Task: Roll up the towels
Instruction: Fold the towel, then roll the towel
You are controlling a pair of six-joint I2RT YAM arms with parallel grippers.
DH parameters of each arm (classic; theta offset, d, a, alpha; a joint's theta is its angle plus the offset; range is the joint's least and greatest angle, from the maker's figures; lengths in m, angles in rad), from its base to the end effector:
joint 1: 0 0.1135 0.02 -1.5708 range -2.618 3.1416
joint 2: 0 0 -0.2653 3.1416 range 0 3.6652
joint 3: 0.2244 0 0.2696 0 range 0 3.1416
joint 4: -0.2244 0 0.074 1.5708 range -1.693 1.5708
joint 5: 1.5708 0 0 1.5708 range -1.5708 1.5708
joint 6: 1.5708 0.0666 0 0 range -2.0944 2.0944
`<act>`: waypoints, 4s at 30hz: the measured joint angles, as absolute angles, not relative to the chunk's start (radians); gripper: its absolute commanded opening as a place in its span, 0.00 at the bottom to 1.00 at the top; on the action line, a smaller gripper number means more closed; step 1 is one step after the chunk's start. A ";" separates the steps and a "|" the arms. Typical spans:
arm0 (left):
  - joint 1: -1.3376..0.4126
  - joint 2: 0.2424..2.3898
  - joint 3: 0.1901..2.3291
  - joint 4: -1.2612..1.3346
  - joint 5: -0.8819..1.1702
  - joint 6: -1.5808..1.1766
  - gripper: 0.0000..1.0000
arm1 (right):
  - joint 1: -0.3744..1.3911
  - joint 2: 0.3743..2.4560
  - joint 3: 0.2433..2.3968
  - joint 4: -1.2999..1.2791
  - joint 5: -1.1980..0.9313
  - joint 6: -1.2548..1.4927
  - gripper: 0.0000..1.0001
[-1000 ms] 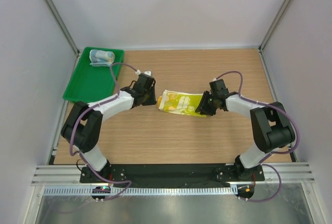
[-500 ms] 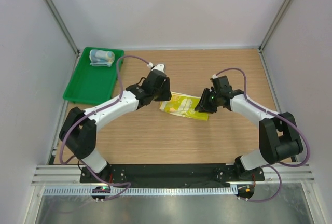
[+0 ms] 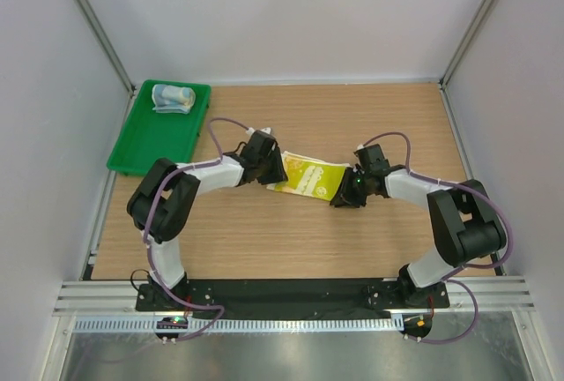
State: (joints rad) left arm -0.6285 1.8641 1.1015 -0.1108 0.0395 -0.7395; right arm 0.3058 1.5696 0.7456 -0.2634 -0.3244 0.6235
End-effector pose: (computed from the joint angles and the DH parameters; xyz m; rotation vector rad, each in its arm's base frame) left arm 0.3369 -0.2482 0.1215 -0.1234 2.5514 -0.6259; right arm 0.2854 0.1124 0.1052 0.3275 2.7497 0.7104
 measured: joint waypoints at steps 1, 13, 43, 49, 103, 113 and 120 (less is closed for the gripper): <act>-0.611 1.866 1.094 -0.089 0.052 -0.744 0.33 | 0.306 1.562 0.735 -0.262 -0.325 0.630 0.27; -0.535 1.899 1.089 0.018 0.105 -0.680 0.36 | 0.332 1.445 0.630 -0.274 -0.344 0.658 0.29; -0.628 1.383 1.041 -0.406 -0.209 -0.515 0.58 | 0.319 1.826 1.047 -0.233 -0.220 0.650 0.11; -0.652 1.383 1.036 -0.429 -0.235 -0.515 0.56 | 0.321 1.749 0.865 -0.025 -0.271 0.706 0.09; -1.196 1.735 1.140 -0.254 -0.445 -0.376 0.58 | 0.279 1.420 0.837 -0.465 -0.087 0.552 0.77; -1.218 1.845 1.181 -0.251 -0.445 -0.345 0.56 | 0.236 1.365 0.808 -0.507 -0.090 0.540 0.77; -1.218 1.901 1.215 -0.245 -0.447 -0.329 0.51 | 0.234 1.359 0.807 -0.508 -0.115 0.540 0.77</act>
